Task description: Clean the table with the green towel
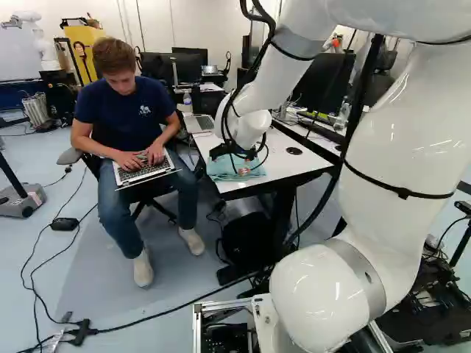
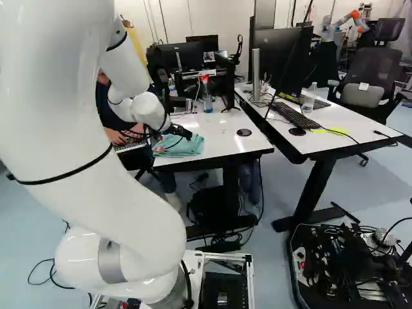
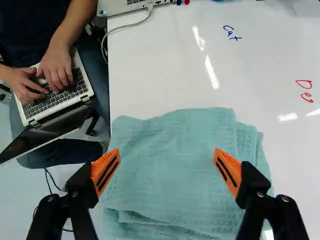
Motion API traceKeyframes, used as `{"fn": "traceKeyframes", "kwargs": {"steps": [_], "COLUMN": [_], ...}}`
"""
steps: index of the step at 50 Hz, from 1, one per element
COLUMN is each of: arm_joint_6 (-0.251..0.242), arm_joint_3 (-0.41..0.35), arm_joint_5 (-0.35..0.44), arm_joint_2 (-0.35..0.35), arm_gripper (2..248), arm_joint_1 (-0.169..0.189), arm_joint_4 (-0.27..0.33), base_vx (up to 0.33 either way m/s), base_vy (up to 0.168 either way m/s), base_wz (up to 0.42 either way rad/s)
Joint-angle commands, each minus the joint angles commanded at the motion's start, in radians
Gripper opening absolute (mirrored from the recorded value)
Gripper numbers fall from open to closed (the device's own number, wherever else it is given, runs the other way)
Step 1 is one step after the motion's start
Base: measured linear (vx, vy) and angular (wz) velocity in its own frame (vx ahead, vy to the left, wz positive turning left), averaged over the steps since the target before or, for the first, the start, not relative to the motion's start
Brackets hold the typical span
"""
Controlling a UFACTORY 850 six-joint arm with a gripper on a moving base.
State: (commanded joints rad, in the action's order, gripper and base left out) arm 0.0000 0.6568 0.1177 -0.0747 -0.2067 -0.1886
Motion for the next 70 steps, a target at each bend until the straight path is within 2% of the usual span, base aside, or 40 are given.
{"fn": "traceKeyframes", "kwargs": {"steps": [22, 23, 28, 29, 33, 34, 38, 39, 43, 44, 49, 50, 54, 55, 70], "arm_joint_6": [0.0, 0.0, 0.0, 0.0, 0.0, 0.0, 0.0, 0.0, 0.0, 0.0, 0.0, 0.0, 0.0, 0.0, 0.0], "arm_joint_3": [0.0, 0.0, 0.0, 0.0, 0.0, 0.0, 0.0, 0.0, 0.0, 0.0, 0.0, 0.0, 0.0, 0.0, -0.006], "arm_joint_5": [0.0, 0.0, 0.0, 0.0, 0.0, 0.0, 0.0, 0.0, 0.0, 0.0, 0.0, 0.0, 0.0, 0.0, 0.0], "arm_joint_2": [0.0, 0.0, 0.0, 0.0, 0.0, 0.0, 0.0, 0.0, 0.0, 0.0, 0.0, 0.0, 0.0, 0.0, 0.024], "arm_gripper": [247, 231, 231, 193, 193, 154, 154, 117, 117, 79, 79, 44, 44, 24, 22], "arm_joint_1": [0.0, 0.0, 0.0, 0.0, 0.0, 0.0, 0.0, 0.0, 0.0, 0.0, 0.0, 0.0, 0.0, 0.0, 0.0], "arm_joint_4": [0.0, 0.0, 0.0, 0.0, 0.0, 0.0, 0.0, 0.0, 0.0, 0.0, 0.0, 0.0, 0.0, 0.0, 0.0], "base_vx": [0.0, 0.0, 0.0, 0.0, 0.0, 0.0, 0.0, 0.0, 0.0, 0.0, 0.0, 0.0, 0.0, 0.0, 0.0], "base_vy": [0.0, 0.0, 0.0, 0.0, 0.0, 0.0, 0.0, 0.0, 0.0, 0.0, 0.0, 0.0, 0.0, 0.0, 0.0], "base_wz": [0.0, 0.0, 0.0, 0.0, 0.0, 0.0, 0.0, 0.0, 0.0, 0.0, 0.0, 0.0, 0.0, 0.0, 0.0]}}
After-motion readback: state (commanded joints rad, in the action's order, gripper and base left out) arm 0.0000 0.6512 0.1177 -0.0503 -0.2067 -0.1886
